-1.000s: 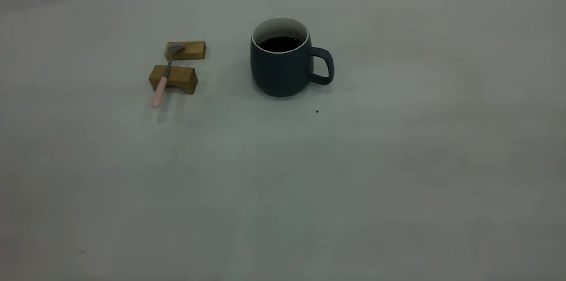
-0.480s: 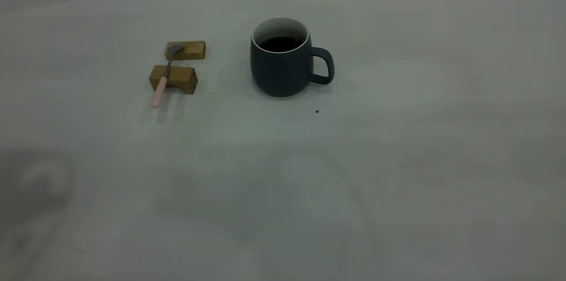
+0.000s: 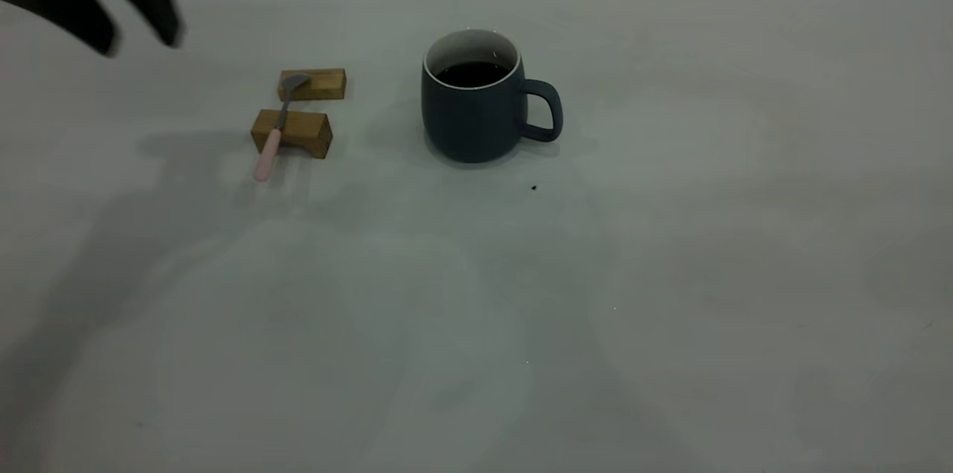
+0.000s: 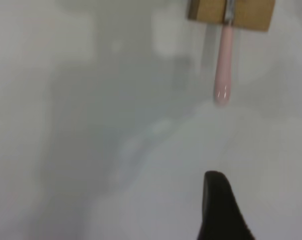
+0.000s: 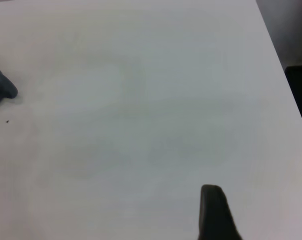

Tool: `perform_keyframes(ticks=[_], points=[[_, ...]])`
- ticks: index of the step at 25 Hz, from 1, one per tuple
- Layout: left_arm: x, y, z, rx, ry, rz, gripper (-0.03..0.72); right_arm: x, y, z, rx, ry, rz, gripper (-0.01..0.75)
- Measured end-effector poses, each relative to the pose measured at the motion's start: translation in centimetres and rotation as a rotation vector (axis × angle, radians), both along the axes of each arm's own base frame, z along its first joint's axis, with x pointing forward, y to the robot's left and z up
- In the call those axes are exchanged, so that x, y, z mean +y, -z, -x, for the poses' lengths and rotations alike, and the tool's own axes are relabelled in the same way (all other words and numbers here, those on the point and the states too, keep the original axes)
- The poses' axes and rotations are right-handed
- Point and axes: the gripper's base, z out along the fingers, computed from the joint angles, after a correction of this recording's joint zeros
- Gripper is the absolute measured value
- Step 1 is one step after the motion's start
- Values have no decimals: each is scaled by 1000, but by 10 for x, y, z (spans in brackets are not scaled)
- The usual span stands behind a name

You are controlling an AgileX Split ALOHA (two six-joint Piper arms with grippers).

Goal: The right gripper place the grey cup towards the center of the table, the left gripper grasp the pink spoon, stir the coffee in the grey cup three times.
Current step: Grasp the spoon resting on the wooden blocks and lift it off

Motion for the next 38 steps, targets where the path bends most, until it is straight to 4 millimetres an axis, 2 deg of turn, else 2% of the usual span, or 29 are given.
perform_keyframes(ticks=[7,16,24,30,38], points=[[-14,52,-37,65,-23,-7,492,0,0,0,0,0,0,491],[-11,93,-51,112,-39,-77,492,0,0,0,0,0,0,491],[-25,108,-65,114,-8,-72,492,0,0,0,0,0,0,491],[-28,119,-63,145,5,-80,492,0,0,0,0,0,0,491],[-27,143,-60,177,3,-85,489,0,0,0,0,0,0,491]])
